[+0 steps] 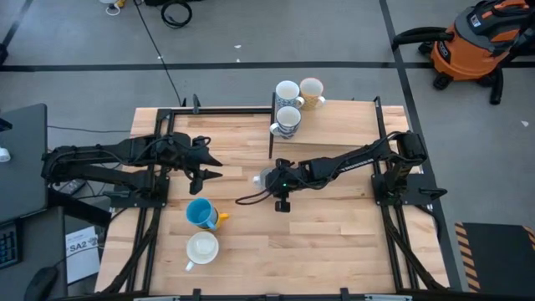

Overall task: Place coffee mugs
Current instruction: Put the blue pattern mug on the shelf

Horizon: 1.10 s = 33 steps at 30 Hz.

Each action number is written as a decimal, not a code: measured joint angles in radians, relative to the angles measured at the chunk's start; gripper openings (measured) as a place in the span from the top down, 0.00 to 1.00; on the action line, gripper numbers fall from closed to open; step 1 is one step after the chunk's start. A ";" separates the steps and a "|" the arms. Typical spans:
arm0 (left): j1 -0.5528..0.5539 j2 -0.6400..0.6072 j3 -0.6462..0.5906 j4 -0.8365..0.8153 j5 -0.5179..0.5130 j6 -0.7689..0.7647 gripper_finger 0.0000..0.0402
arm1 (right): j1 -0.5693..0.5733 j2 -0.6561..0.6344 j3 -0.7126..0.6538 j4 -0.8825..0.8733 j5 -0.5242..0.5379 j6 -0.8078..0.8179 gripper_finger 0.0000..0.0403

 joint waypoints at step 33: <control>0.000 0.000 0.000 0.004 0.000 0.000 0.57 | 0.008 -0.406 0.142 -0.630 -0.168 -0.310 0.91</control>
